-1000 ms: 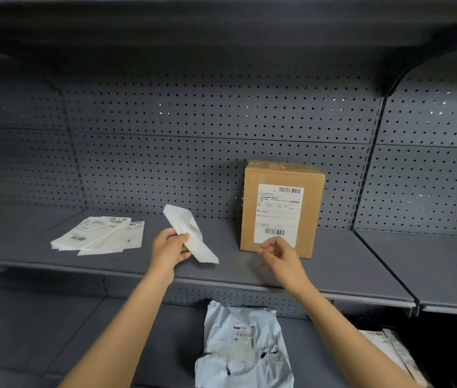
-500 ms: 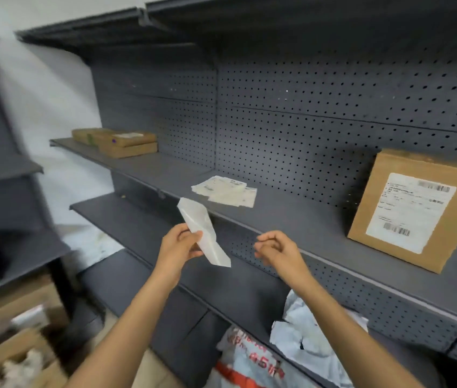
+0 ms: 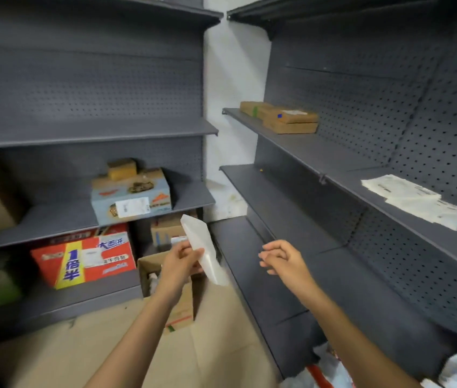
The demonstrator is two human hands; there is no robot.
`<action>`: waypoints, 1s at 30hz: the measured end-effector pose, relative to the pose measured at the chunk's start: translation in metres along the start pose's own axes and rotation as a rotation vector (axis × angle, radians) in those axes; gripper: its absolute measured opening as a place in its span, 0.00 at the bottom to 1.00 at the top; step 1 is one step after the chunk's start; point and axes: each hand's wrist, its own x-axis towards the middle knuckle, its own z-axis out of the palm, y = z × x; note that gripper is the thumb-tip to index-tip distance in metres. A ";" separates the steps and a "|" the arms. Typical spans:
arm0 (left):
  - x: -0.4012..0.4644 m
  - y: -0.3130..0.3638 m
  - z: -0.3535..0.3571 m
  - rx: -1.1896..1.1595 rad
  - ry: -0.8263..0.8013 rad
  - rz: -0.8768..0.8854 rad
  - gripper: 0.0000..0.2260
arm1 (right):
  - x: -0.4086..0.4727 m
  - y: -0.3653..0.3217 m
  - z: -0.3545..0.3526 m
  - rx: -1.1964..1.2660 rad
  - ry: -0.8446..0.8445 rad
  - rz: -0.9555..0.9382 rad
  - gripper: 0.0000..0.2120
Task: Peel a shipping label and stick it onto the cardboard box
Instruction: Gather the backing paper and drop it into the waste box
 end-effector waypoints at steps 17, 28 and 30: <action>0.198 -0.088 -0.167 0.069 0.208 -0.245 0.08 | 0.192 0.052 0.210 -0.018 -0.240 0.188 0.07; 0.343 -0.177 -0.213 0.105 0.213 -0.417 0.09 | 0.335 0.138 0.298 -0.026 -0.255 0.321 0.07; 0.363 -0.198 -0.221 0.112 0.221 -0.454 0.10 | 0.352 0.156 0.309 -0.013 -0.247 0.349 0.06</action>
